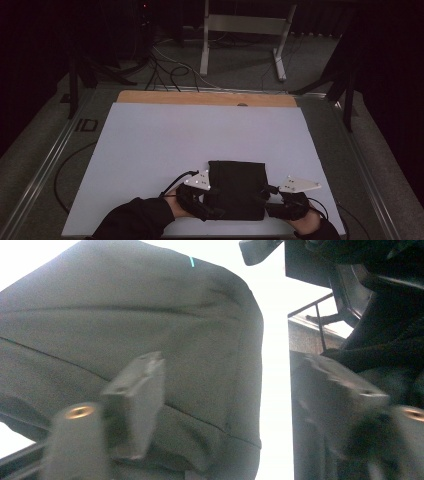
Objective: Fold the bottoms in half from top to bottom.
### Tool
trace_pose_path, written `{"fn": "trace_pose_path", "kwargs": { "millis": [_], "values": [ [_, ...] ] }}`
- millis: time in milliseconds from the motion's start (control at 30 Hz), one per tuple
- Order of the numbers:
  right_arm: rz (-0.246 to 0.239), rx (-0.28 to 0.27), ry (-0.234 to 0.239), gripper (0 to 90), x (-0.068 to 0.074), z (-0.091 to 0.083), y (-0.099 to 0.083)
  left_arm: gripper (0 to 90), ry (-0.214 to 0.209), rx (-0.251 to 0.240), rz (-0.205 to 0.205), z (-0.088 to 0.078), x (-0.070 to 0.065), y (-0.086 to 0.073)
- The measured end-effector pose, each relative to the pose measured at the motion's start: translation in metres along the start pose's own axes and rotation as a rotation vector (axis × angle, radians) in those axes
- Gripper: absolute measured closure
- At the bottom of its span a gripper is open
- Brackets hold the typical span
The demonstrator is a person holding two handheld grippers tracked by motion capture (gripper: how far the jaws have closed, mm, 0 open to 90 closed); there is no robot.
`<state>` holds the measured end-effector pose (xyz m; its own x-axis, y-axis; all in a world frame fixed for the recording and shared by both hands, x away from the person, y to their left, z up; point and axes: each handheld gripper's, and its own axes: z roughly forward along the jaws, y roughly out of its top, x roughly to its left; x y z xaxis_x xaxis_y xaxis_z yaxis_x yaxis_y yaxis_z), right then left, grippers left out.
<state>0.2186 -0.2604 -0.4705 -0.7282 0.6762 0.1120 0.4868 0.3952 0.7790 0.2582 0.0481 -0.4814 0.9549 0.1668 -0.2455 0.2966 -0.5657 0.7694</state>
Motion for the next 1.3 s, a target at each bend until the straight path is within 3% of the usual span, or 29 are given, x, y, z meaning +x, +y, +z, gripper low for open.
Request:
{"fn": "trace_pose_path", "kwargs": {
  "millis": [233, 367, 633, 933, 1300],
  "values": [
    [0.026, -0.001, -0.025, 24.8, -0.002, -0.001, 0.009, 1.8, 0.016, 0.006, -0.011, -0.007, 0.002, 0.007],
    [0.020, -0.009, -0.017, 11.8, -0.002, -0.002, 0.016, 0.1, 0.041, -0.016, -0.018, -0.013, 0.005, 0.009],
    [0.010, -0.049, -0.029, 9.8, -0.003, -0.006, 0.031, 0.0, 0.080, -0.040, -0.027, -0.028, 0.009, 0.015],
    [-0.013, -0.102, -0.094, 9.7, -0.012, -0.015, 0.055, 0.0, 0.137, -0.066, -0.050, -0.046, 0.015, 0.030],
    [0.019, -0.118, -0.135, 9.7, -0.028, -0.006, 0.056, 0.0, 0.212, -0.079, -0.086, -0.051, 0.031, 0.035]
  ]
}}
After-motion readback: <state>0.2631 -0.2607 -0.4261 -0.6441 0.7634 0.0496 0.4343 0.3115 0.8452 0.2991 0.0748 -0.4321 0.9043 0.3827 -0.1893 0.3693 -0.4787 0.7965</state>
